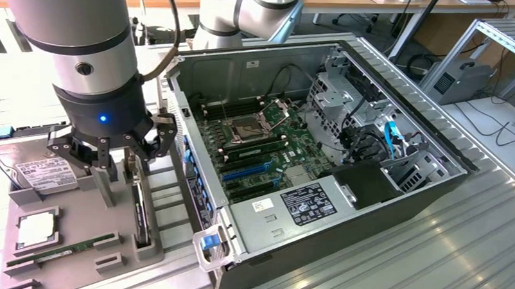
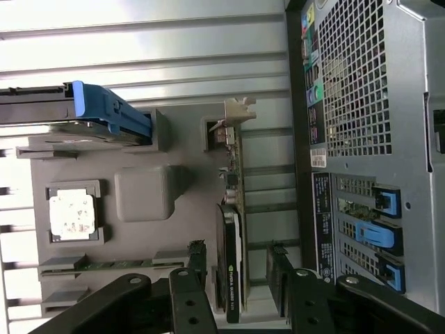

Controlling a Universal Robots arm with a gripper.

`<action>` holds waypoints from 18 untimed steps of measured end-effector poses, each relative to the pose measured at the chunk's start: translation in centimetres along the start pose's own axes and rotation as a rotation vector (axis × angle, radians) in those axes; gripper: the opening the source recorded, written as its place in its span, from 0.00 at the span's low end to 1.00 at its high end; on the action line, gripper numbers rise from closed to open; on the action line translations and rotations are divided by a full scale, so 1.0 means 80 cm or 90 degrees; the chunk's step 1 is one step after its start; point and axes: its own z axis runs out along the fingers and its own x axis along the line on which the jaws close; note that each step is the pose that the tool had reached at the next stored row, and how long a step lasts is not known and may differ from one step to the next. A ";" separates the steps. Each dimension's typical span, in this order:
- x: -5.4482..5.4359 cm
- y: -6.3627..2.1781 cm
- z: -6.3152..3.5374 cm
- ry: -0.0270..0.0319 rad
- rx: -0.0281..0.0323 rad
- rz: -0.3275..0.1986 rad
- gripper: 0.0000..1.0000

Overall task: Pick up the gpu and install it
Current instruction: 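Pick up the gpu and move the gpu toward the slot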

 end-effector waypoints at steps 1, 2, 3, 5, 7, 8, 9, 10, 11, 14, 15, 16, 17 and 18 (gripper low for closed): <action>0.000 0.000 0.000 0.0000 0.0000 0.000 0.48; 0.000 0.000 0.001 0.0000 0.0000 0.000 0.48; 0.000 0.000 0.001 0.0000 0.0000 0.000 0.48; 0.000 0.000 0.002 0.0000 0.0000 0.000 0.48; 0.000 0.000 0.003 0.0000 0.0000 0.000 0.48; 0.000 0.000 0.003 0.0000 0.0000 0.000 0.48; 0.000 0.000 0.004 0.0000 0.0000 0.000 0.48; 0.000 0.000 0.005 0.0000 0.0000 0.000 0.48; 0.000 0.000 0.005 0.0000 0.0000 0.000 0.48; 0.000 0.000 0.007 0.0000 0.0001 0.000 0.48; 0.000 0.000 0.007 0.0000 0.0000 0.000 0.48; 0.000 0.000 0.008 0.0000 0.0000 0.000 0.48; 0.000 0.000 0.008 0.0000 0.0000 0.000 0.48; 0.000 0.000 0.009 0.0000 0.0000 0.000 0.48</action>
